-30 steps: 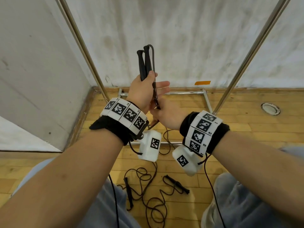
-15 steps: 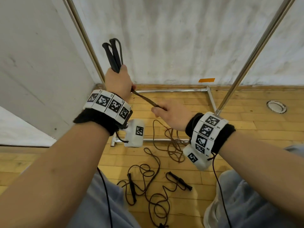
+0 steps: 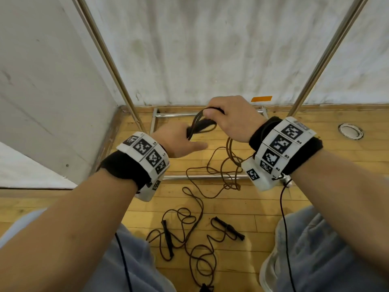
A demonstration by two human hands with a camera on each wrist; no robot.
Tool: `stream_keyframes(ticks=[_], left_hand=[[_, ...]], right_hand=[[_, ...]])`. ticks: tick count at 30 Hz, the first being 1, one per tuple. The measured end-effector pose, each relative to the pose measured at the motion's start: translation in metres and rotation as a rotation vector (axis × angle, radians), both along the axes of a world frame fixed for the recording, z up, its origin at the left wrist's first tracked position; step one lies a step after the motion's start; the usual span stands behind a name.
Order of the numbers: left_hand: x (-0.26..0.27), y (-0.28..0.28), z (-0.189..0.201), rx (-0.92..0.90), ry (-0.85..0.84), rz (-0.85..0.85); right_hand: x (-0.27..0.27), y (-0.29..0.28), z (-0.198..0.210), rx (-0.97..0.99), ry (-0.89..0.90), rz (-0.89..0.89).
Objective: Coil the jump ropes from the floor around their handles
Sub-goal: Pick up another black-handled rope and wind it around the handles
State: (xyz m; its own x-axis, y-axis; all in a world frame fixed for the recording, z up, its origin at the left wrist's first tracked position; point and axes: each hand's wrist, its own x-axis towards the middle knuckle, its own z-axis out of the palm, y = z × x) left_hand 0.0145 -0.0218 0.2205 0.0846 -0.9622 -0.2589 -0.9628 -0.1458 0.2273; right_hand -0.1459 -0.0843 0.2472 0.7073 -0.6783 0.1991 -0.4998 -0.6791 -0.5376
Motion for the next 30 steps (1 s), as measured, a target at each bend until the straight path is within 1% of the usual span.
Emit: stream_keyframes(ticks=[1, 2, 4, 6, 9, 12, 18, 19, 21, 23, 24, 27, 29, 30], left_hand=[[-0.005, 0.0, -0.002, 0.005, -0.032, 0.0], [-0.01, 0.001, -0.003, 0.02, -0.026, 0.015], [-0.017, 0.003, -0.002, 0.066, 0.045, 0.024], [-0.02, 0.004, -0.001, 0.082, 0.119, -0.028], [-0.019, 0.01, 0.006, 0.047, 0.176, -0.099], [-0.013, 0.013, 0.017, 0.018, 0.234, -0.141], [0.001, 0.017, 0.04, -0.027, 0.345, -0.188], [0.002, 0.018, 0.042, -0.04, 0.401, -0.171], [0.004, 0.019, 0.046, -0.093, 0.565, -0.116], [0.004, 0.019, 0.047, -0.151, 0.731, -0.039], [0.002, 0.019, 0.046, -0.182, 0.767, -0.005], [0.003, 0.012, 0.037, -0.271, 0.783, 0.163], [0.005, 0.007, 0.033, -0.333, 0.87, 0.284], [0.007, 0.004, 0.031, -0.374, 0.873, 0.312]], right_hand=[[0.001, 0.001, 0.0, -0.012, -0.001, 0.02], [0.002, 0.003, 0.001, -0.029, 0.002, 0.03], [0.003, 0.001, 0.001, -0.064, 0.009, 0.013], [0.0, -0.006, 0.001, -0.066, 0.014, -0.042], [-0.008, -0.019, 0.002, 0.05, -0.006, -0.109], [-0.016, -0.03, 0.006, 0.189, -0.081, -0.132], [-0.018, -0.038, -0.002, 0.301, -0.134, -0.097], [-0.017, -0.039, -0.006, 0.355, -0.151, -0.094], [-0.014, -0.036, -0.011, 0.463, -0.193, -0.086], [-0.009, -0.028, -0.014, 0.455, -0.183, -0.088], [-0.006, -0.024, -0.015, 0.429, -0.162, -0.099], [0.0, -0.009, -0.018, 0.388, -0.061, -0.12], [0.007, 0.004, -0.02, 0.362, 0.02, -0.108], [0.011, 0.01, -0.022, 0.359, 0.037, -0.103]])
